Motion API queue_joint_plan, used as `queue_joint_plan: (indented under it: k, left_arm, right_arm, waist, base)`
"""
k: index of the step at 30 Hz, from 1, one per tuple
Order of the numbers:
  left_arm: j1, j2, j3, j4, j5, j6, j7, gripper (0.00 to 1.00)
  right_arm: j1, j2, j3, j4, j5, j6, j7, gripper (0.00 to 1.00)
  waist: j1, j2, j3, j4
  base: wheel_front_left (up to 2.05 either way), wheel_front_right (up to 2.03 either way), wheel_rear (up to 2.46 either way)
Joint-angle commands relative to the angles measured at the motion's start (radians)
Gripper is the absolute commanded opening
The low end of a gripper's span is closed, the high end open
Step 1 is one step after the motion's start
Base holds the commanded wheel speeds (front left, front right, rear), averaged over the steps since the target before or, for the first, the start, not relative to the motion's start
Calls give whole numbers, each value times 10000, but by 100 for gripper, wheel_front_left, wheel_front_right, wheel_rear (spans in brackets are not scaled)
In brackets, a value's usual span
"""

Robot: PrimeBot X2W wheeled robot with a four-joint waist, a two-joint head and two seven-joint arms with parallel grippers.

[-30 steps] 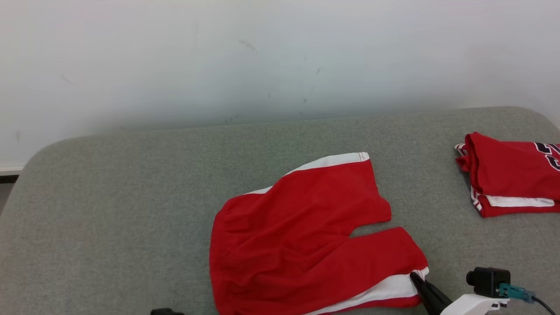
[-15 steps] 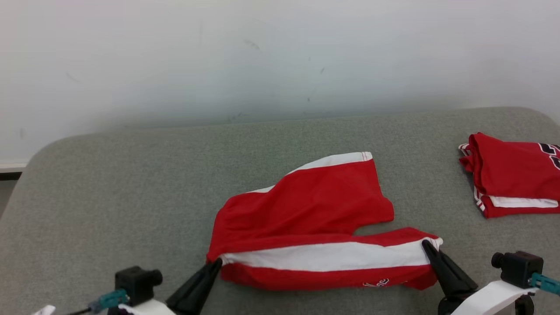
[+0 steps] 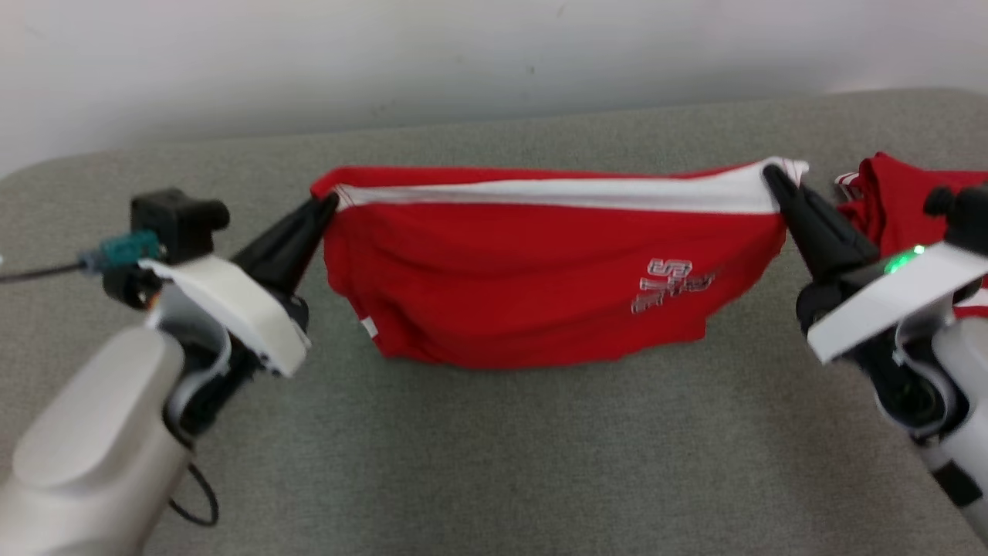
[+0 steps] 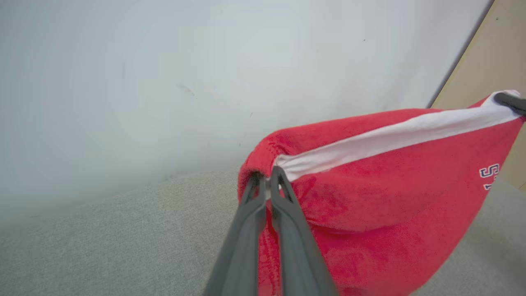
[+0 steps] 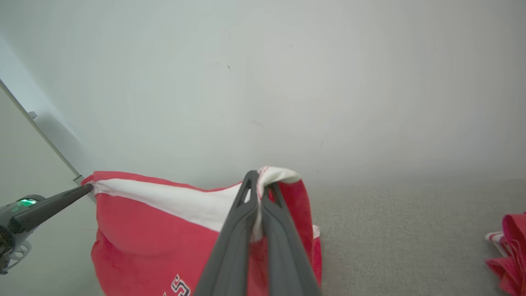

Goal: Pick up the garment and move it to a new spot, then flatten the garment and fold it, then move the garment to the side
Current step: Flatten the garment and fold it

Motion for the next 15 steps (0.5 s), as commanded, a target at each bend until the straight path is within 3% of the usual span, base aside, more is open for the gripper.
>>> queue_joint_plan:
  k: [1, 8, 15]
  left_arm:
    - [-317, 82, 24, 189, -12, -26, 120, 0]
    - [-3875, -145, 87, 2216, -421, -229, 1163, 0]
    - [-6491, -539, -49, 3991, -599, -240, 1314, 0]
  right_arm:
    - [-395, 16, 33, 121, 140, -21, 45, 0]
    - [-3789, 282, 362, 1680, 747, -22, 493, 0]
    - [-6594, 596, 548, 3211, 959, -22, -152, 0]
  waist:
    - [-1, -1, 696, -77]
    - [-1, -1, 2009, -130]
    - [-1, -1, 2535, -221]
  base:
    - [0, 0, 0]
    - [0, 0, 0]
    - [0, 0, 0]
